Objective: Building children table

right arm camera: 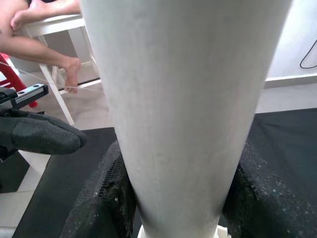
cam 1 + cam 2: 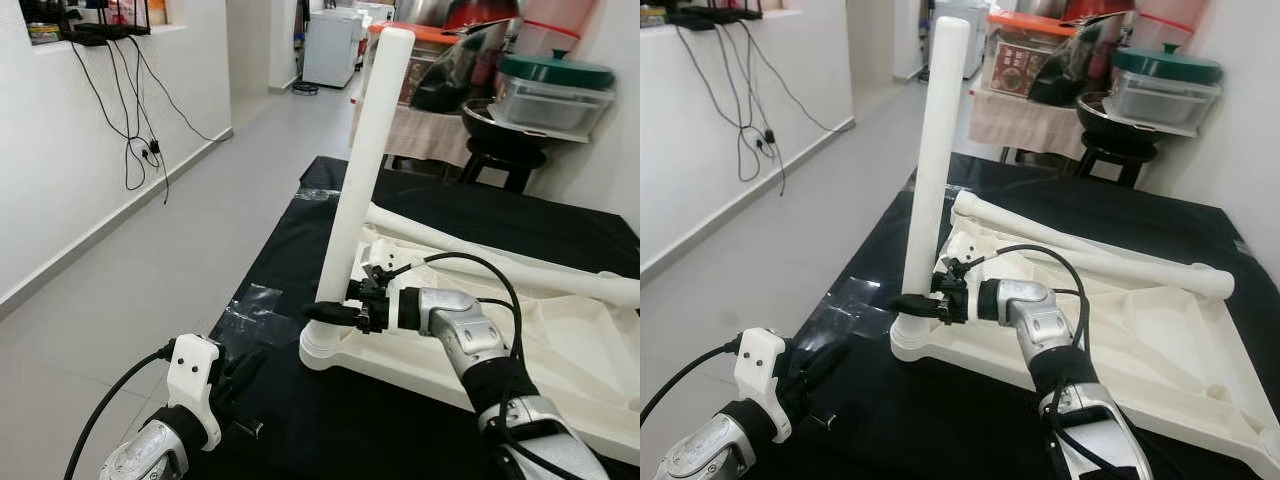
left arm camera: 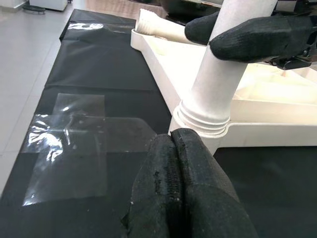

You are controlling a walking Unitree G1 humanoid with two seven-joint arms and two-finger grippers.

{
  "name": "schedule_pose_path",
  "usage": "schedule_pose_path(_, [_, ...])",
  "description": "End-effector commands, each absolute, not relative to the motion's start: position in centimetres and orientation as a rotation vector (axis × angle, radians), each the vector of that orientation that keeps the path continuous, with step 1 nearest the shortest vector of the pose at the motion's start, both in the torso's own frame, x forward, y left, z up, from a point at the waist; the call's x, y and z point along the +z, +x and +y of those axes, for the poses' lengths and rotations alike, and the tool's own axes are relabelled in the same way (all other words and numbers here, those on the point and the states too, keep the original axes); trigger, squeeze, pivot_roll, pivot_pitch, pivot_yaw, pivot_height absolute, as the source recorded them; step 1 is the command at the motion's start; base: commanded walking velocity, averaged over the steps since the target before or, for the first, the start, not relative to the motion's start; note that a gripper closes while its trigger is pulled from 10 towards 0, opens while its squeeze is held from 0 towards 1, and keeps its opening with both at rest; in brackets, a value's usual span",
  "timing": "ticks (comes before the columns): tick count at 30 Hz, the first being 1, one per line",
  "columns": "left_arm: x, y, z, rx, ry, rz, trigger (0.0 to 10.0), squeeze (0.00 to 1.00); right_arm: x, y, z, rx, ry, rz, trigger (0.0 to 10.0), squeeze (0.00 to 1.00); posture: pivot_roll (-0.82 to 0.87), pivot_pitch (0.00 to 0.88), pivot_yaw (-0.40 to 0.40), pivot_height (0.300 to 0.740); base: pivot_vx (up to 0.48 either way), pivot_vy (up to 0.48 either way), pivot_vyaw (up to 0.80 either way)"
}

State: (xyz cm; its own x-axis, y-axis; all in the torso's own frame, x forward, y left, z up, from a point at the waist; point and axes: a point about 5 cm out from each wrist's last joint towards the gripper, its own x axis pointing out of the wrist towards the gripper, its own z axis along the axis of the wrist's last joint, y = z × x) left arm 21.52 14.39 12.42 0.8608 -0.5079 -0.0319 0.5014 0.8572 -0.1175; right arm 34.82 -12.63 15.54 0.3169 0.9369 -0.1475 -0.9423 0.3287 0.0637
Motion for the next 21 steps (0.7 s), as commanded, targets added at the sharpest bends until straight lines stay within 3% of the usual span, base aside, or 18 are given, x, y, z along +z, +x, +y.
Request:
schedule_pose_path(1, [12.3,21.4,14.1,-0.540,-0.103,0.061,10.0,0.00,16.2,35.0,-13.5,1.235,-0.009,0.142,0.0,0.00,0.13,0.000,-0.118,0.740,0.000,0.000,0.00])
schedule_pose_path(8, [12.4,21.4,14.1,-0.543,-0.105,0.061,10.0,0.00,15.7,34.6,-14.5,1.123,-0.025,0.111,0.0,0.00,0.12,0.000,-0.116,0.740,0.000,0.000,0.00])
schedule_pose_path(9, [12.5,21.3,14.2,-0.542,-0.105,0.061,10.0,0.00,15.2,34.5,-14.3,1.031,-0.019,0.116,0.0,0.00,0.11,0.000,-0.116,0.740,0.000,0.000,0.00])
schedule_pose_path(10, [12.6,21.3,14.4,-0.541,-0.105,0.061,10.0,0.00,13.1,33.8,-12.8,0.690,0.126,0.131,0.0,0.00,0.09,0.000,-0.104,0.740,0.000,0.000,0.00])
schedule_pose_path(11, [12.6,21.3,14.4,-0.541,-0.105,0.061,10.0,0.00,13.1,33.8,-12.8,0.690,0.126,0.131,0.0,0.00,0.09,0.000,-0.104,0.740,0.000,0.000,0.00])
schedule_pose_path(12, [12.6,21.2,14.6,-0.540,-0.104,0.061,10.0,0.00,11.5,32.7,-12.5,0.420,0.228,0.177,0.0,0.00,0.09,0.000,-0.101,0.740,0.000,0.000,0.00])
schedule_pose_path(13, [12.7,21.3,14.8,-0.540,-0.103,0.062,10.0,0.00,10.5,29.2,-9.1,0.408,0.087,0.167,0.0,0.00,0.08,0.005,-0.094,0.740,0.000,0.000,0.00])
schedule_pose_path(14, [12.7,21.3,14.8,-0.540,-0.103,0.062,10.0,0.00,10.5,29.2,-9.1,0.408,0.087,0.167,0.0,0.00,0.08,0.005,-0.094,0.740,0.000,0.000,0.00])
schedule_pose_path(16, [12.7,21.4,14.9,-0.542,-0.102,0.064,10.0,0.00,12.1,28.9,-6.9,0.606,-0.095,0.053,0.0,0.00,0.05,0.000,-0.069,0.740,0.000,0.000,0.00])
schedule_pose_path(21, [12.6,21.6,14.7,-0.558,-0.109,0.066,10.0,0.00,10.7,30.0,-8.0,0.591,-0.063,0.161,0.0,0.00,0.09,0.000,-0.098,0.740,0.000,0.000,0.00])
